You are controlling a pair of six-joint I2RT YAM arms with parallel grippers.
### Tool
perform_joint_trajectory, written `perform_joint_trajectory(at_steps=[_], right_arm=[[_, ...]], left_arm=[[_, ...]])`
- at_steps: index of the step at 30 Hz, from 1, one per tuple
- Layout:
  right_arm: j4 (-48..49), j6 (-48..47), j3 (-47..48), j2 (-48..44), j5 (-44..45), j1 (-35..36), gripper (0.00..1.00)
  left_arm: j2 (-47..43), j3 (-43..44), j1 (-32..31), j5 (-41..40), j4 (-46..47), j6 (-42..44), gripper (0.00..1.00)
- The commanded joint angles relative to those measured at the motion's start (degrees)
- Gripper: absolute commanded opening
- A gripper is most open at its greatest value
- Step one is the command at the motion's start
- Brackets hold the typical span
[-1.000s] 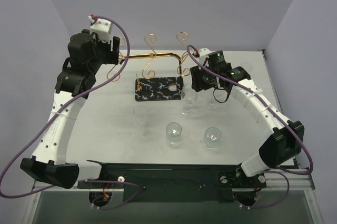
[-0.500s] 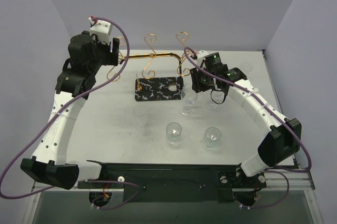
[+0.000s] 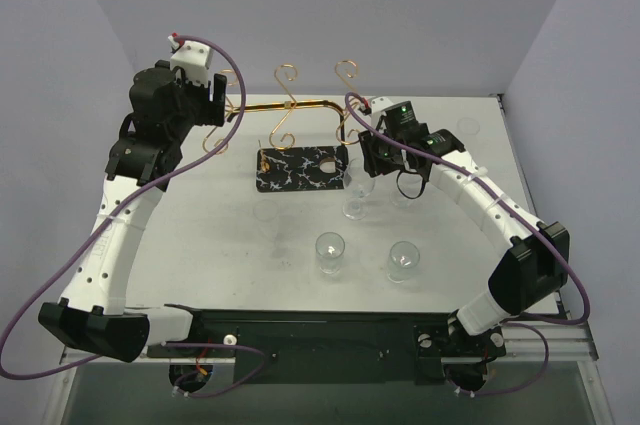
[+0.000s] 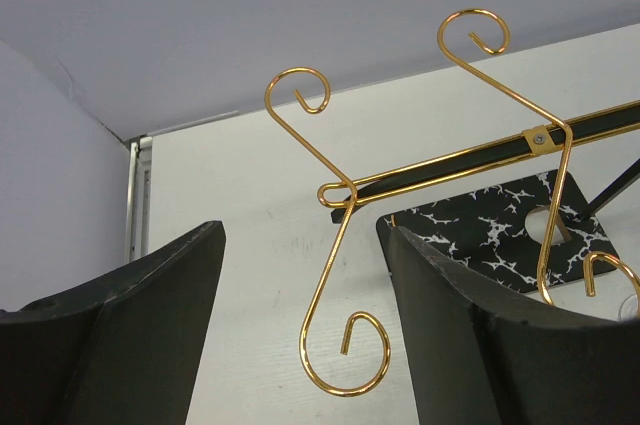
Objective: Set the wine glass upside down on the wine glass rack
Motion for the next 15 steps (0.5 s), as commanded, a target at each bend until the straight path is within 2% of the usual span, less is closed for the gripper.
perform_joint_trajectory(at_steps=[1, 15], right_arm=[[0.2, -0.6, 0.1, 0.5, 2.4, 0.9, 0.32], [-0.1, -0.2, 0.0, 1.7, 3.6, 1.0, 0.23]], left_arm=[[-1.8, -0.2, 0.5, 0.3, 3.7, 0.1, 0.77], [-2.3, -0.9, 0.6, 0.4, 4.2, 0.0, 0.77]])
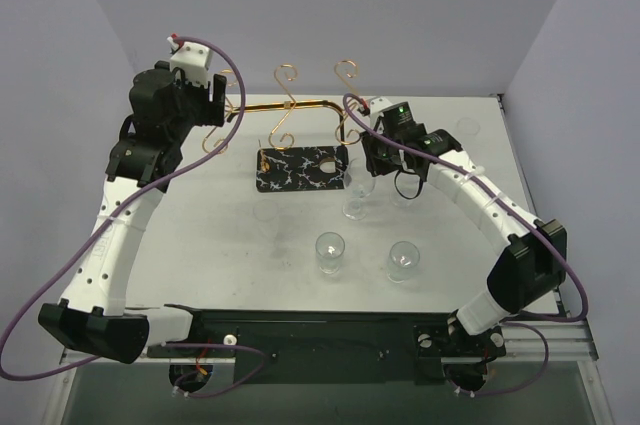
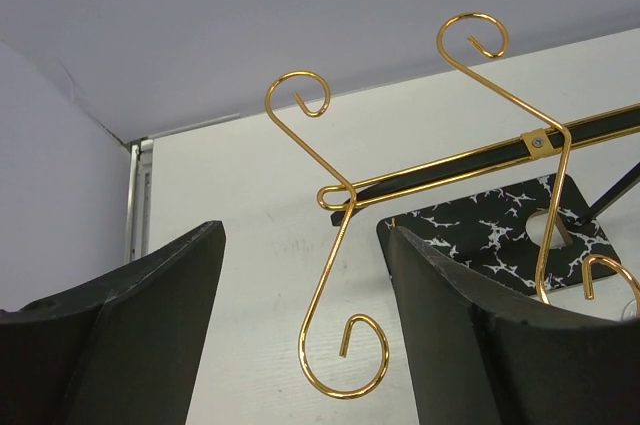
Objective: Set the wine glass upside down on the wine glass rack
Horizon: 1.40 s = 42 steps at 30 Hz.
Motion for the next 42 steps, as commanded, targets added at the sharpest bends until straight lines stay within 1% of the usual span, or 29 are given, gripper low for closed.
perform_joint_trajectory(at_steps=[1, 16, 17, 23, 31, 32, 36, 42], right_arm=[[-0.1, 0.0, 0.0, 1.3, 1.3, 0.4, 0.22], [-1.8, -0.2, 0.1, -1.0, 1.3, 0.3, 0.03], [-2.2, -0.2, 0.1, -1.3, 1.3, 0.4, 0.00], [-4.5, -0.4, 0.5, -3.4, 1.9, 0.4, 0.00], [-7.3, -4.3, 2.7, -7.3, 5.4, 0.3, 0.00], [-7.6, -4.7, 3.2, -8.0, 7.5, 0.4, 0.00], [-9.6, -6.1, 5.5, -10.0, 9.1, 0.4, 0.00], [-15.0, -8.1, 12.6, -13.0, 9.4, 0.4, 0.00]], left_arm=[[-2.1, 0.1, 0.4, 0.4, 3.1, 0.0, 0.77], [-1.8, 0.6, 0.5, 0.6, 2.8, 0.0, 0.77], [-1.7, 0.7, 0.4, 0.7, 2.7, 0.0, 0.77], [-1.4, 1.1, 0.5, 2.5, 2.4, 0.0, 0.77], [-0.9, 2.1, 0.4, 4.6, 2.4, -0.9, 0.77], [-0.9, 2.2, 0.4, 4.7, 2.5, -0.9, 0.77], [-1.0, 2.5, 0.4, 6.2, 2.5, -1.6, 0.77], [-0.9, 4.9, 0.1, 13.6, 1.5, -4.2, 0.77]])
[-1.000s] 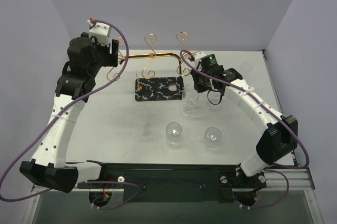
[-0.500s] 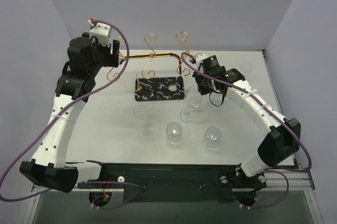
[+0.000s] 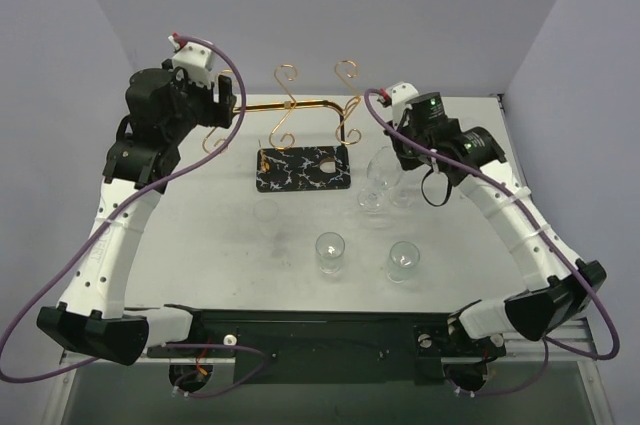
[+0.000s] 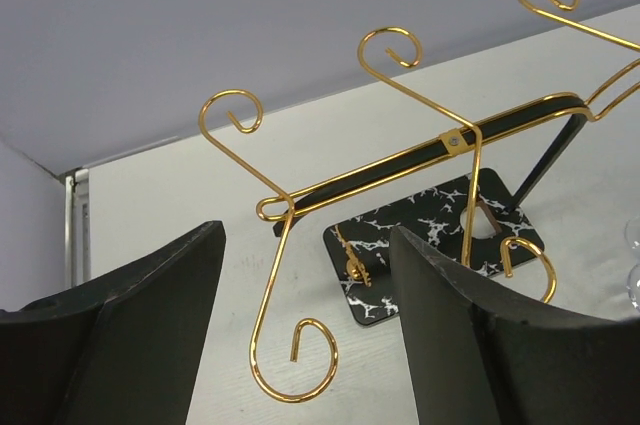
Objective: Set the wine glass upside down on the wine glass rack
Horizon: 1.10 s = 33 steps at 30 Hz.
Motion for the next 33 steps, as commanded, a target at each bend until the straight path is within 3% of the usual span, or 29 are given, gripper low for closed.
perform_joint_trajectory(at_steps=[1, 3, 14, 22, 33], right_arm=[[-3.6, -1.9, 8.3, -5.4, 1.8, 0.2, 0.00], [-5.3, -2.7, 11.2, -6.5, 1.8, 0.3, 0.00], [-10.4, -6.5, 27.2, -10.8, 0.5, 0.3, 0.00], [-10.3, -6.9, 35.1, -10.8, -1.2, 0.3, 0.00], [-10.4, -5.3, 36.5, -11.3, -3.7, 0.3, 0.00]], left_arm=[[-0.1, 5.2, 0.0, 6.8, 1.0, -2.8, 0.78], [0.2, 6.5, -0.9, 8.5, 0.1, -3.1, 0.85], [4.3, 14.0, -15.5, 13.6, -4.2, -2.7, 0.87], [13.1, 18.3, -19.0, 24.2, -1.9, -15.1, 0.87], [19.7, 17.0, -23.6, 33.9, 5.2, -26.0, 0.84]])
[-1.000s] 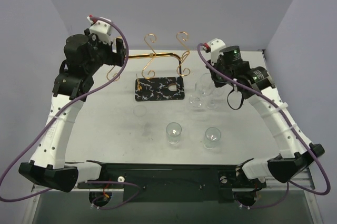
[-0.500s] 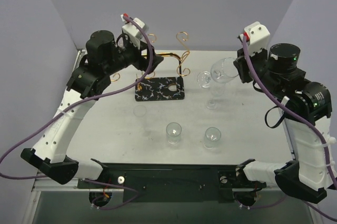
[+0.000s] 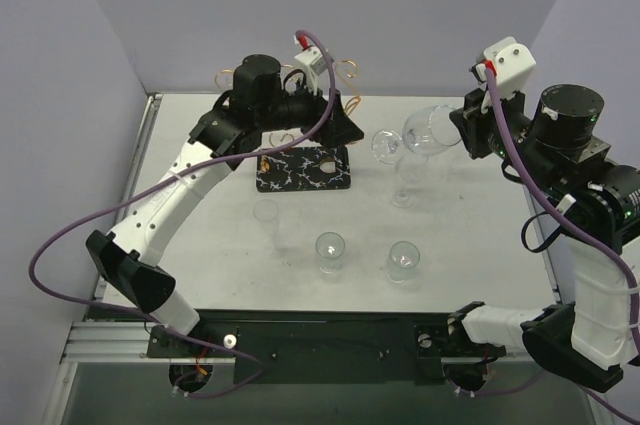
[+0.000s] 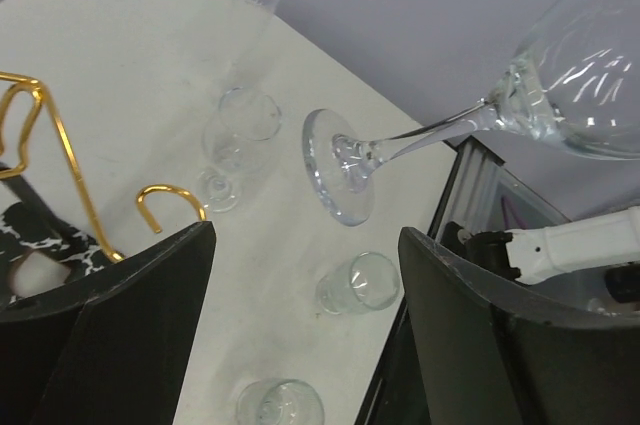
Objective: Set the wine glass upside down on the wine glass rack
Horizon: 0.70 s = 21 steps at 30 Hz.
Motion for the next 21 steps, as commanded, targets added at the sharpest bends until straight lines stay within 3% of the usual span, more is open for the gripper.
perform_joint_trajectory(at_steps=[1, 21], right_arm=[[4.0, 1.2, 1.8, -0.8, -1.0, 0.3, 0.00], [4.0, 1.9, 0.6, -3.7, -1.7, -2.2, 0.00]], left_arm=[[2.1, 1.7, -1.7, 6.6, 6.0, -4.8, 0.84], [7.9, 2.9, -7.6, 4.3, 4.6, -3.7, 0.54]])
